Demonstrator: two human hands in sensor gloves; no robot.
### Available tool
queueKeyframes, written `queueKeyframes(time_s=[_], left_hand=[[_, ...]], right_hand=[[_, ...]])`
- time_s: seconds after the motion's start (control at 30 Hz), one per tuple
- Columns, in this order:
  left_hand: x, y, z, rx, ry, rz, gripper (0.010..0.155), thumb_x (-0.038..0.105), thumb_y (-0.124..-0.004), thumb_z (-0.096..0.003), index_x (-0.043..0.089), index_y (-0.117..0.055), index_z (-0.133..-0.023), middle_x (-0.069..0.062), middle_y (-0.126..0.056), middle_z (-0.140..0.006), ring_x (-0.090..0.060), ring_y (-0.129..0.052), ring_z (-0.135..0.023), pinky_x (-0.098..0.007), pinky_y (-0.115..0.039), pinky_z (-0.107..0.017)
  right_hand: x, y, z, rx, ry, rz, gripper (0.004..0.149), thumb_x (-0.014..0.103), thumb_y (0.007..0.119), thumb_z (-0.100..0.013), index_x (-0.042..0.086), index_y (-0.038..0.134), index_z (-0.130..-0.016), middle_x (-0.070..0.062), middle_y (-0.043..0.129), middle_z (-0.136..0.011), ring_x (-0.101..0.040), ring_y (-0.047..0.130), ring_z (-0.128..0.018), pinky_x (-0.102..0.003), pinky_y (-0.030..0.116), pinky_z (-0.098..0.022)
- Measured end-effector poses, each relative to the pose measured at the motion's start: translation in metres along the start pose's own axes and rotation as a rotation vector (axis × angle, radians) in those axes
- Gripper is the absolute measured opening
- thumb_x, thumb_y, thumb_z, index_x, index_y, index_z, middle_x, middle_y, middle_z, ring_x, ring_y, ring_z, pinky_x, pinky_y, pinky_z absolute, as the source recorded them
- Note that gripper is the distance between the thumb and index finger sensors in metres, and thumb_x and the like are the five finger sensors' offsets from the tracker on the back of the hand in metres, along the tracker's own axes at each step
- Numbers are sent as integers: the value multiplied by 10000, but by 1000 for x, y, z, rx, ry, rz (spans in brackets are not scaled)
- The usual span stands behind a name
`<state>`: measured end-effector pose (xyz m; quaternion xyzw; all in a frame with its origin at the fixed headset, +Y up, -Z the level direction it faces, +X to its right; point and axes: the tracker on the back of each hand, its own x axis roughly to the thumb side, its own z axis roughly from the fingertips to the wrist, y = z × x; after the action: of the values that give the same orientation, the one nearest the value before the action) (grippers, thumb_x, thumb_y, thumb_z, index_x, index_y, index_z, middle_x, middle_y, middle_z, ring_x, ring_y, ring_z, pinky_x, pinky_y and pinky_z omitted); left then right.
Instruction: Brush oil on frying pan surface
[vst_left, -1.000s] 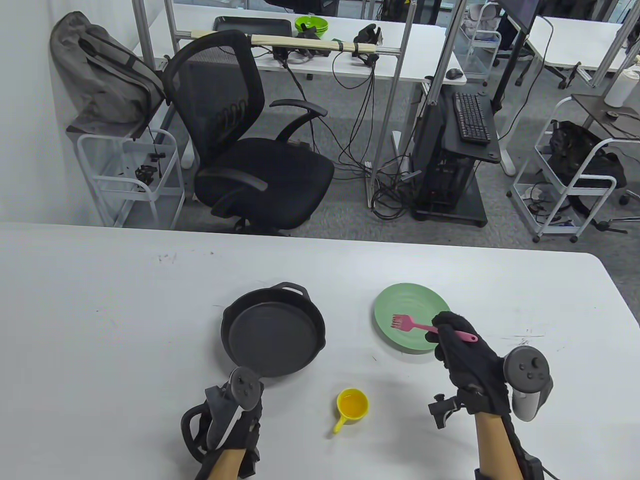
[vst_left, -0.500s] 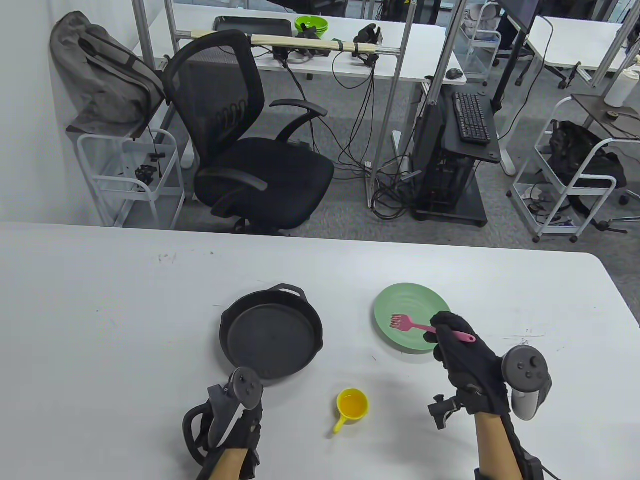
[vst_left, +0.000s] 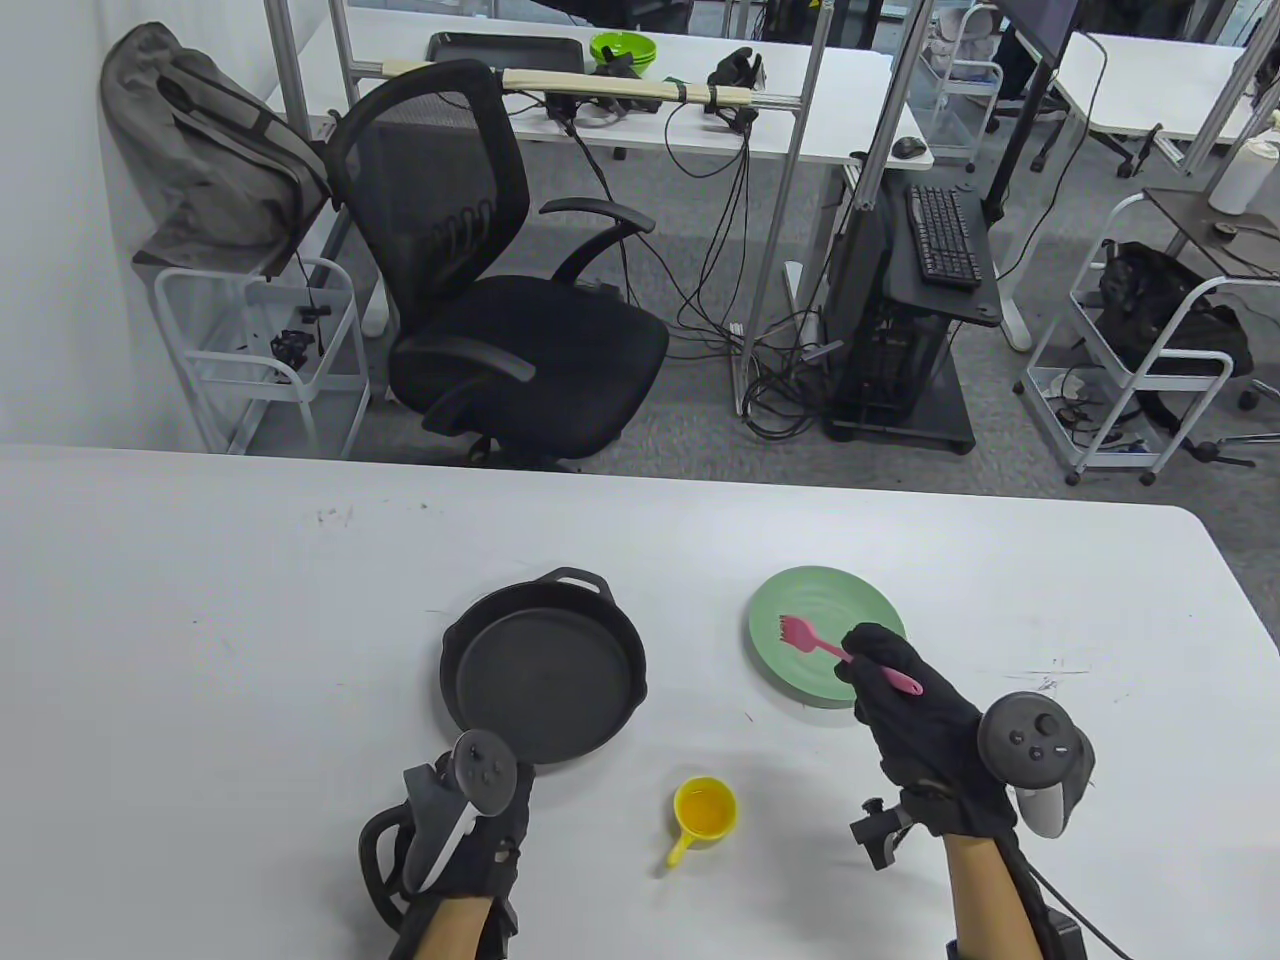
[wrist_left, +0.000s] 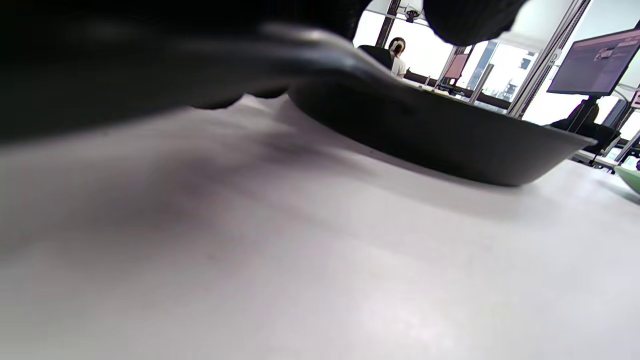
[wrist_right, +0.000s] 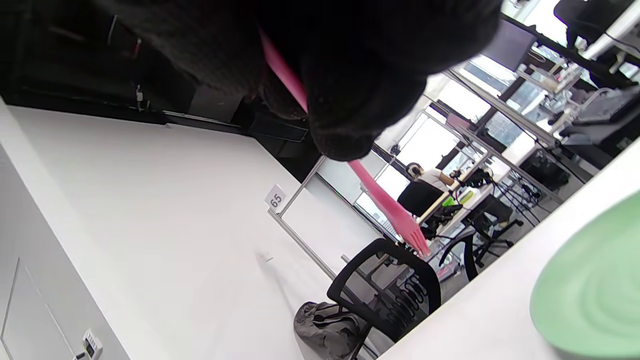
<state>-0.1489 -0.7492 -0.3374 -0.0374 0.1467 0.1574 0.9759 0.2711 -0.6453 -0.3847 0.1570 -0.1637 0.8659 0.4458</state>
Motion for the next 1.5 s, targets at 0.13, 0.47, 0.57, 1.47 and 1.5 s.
queueKeyframes(time_s=[0.13,0.47,0.57,1.47,1.5], left_hand=[[-1,3,0,0,-15,29,759,608,-659,-590,161,-497,-1183,-251,-680,-1082,-509,-787,-869,-606,-684,-582],[-10,13,2,49,26,46,789,633,-639,-591,245,-359,-1219,-242,-578,-1168,-537,-714,-943,-634,-636,-623],[-11,14,1,43,30,50,789,634,-635,-593,240,-365,-1222,-240,-578,-1169,-536,-711,-945,-633,-633,-626],[-5,8,0,83,-1,62,788,650,-624,-593,253,-374,-1226,-206,-520,-1208,-528,-579,-1044,-662,-494,-711],[-5,8,1,87,0,67,790,655,-623,-592,256,-373,-1227,-205,-506,-1218,-535,-538,-1069,-687,-433,-725]], right_hand=[[-4,-7,-14,18,-9,109,465,392,745,-623,169,690,-1028,-230,884,-885,-237,944,-509,-275,838,-300],[-49,0,-48,183,25,482,499,370,735,-611,207,636,-1072,-185,803,-1025,-305,884,-684,-369,818,-429],[-66,20,-48,266,21,555,500,361,756,-596,227,652,-1066,-158,810,-1039,-318,866,-718,-393,806,-459],[-95,63,-10,539,148,890,675,279,749,-605,301,335,-1138,-119,472,-1215,-396,561,-978,-544,624,-674],[-93,56,-5,505,156,863,672,322,739,-610,299,331,-1144,-133,467,-1218,-405,559,-987,-557,620,-679]])
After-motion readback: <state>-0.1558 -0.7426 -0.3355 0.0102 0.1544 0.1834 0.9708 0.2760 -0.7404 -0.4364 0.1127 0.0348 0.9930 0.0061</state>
